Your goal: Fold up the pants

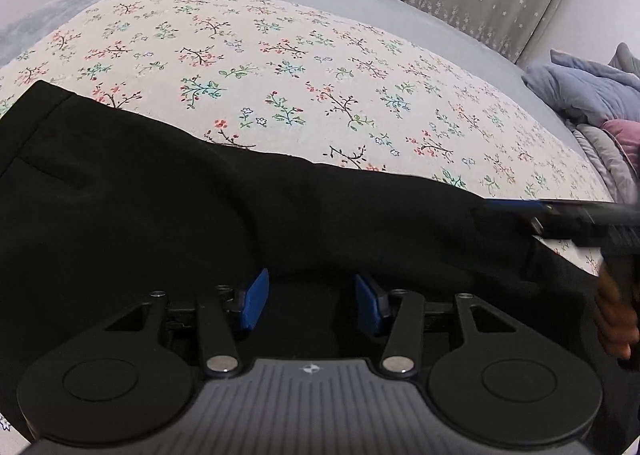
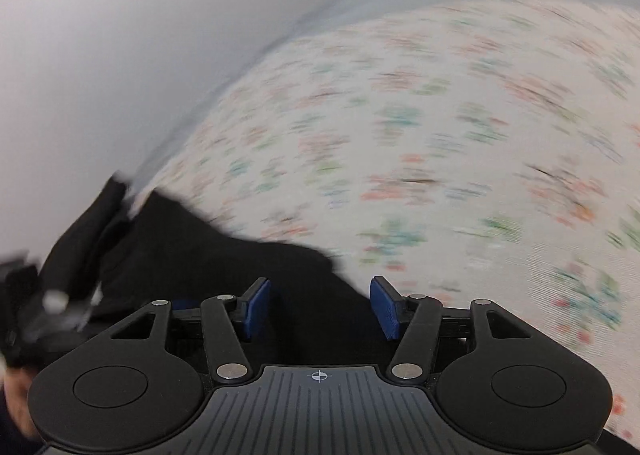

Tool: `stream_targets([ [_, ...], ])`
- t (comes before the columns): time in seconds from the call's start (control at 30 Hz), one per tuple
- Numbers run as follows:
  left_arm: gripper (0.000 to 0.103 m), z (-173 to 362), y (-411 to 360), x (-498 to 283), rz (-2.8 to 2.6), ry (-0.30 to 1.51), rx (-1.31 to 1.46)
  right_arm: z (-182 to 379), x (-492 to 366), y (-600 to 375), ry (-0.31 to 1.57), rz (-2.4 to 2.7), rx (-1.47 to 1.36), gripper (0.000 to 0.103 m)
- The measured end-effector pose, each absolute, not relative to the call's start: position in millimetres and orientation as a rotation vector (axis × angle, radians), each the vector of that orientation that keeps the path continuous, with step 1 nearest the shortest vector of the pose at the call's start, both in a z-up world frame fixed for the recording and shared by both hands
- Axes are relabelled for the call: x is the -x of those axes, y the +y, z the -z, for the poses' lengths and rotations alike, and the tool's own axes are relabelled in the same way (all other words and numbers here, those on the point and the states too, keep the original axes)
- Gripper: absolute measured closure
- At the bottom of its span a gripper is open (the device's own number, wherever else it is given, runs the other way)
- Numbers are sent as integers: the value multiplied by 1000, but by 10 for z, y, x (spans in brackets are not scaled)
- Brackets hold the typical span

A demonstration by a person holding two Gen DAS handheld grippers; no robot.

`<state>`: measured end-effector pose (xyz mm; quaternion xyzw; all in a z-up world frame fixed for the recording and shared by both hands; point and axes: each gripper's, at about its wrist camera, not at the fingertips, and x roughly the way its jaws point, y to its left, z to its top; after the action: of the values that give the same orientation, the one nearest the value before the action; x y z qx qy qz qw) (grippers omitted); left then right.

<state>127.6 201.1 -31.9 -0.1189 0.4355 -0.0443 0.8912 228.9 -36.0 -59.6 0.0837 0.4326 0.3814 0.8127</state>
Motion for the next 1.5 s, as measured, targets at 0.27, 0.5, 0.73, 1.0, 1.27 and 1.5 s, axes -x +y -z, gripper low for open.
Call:
stream_targets([
  [0.27, 38, 312, 1929, -1247, 81, 898, 213, 346, -1303, 43, 751, -1011, 189, 49],
  [0.5, 38, 334, 1916, -1240, 76, 892, 189, 416, -1467, 28, 780, -908, 142, 49],
  [0.73, 38, 325, 1881, -1274, 66, 898, 182, 534, -2417, -508, 927, -724, -267, 42],
  [1.0, 41, 311, 2013, -1295, 76, 909, 264, 493, -2051, -222, 847, -960, -173, 57],
  [1.27, 41, 255, 2069, -1284, 80, 887, 329, 570, -1513, 149, 840, -954, 185, 56],
  [1.5, 43, 320, 1965, -1327, 50, 902, 251, 635, -1494, 172, 796, -875, 178, 55],
])
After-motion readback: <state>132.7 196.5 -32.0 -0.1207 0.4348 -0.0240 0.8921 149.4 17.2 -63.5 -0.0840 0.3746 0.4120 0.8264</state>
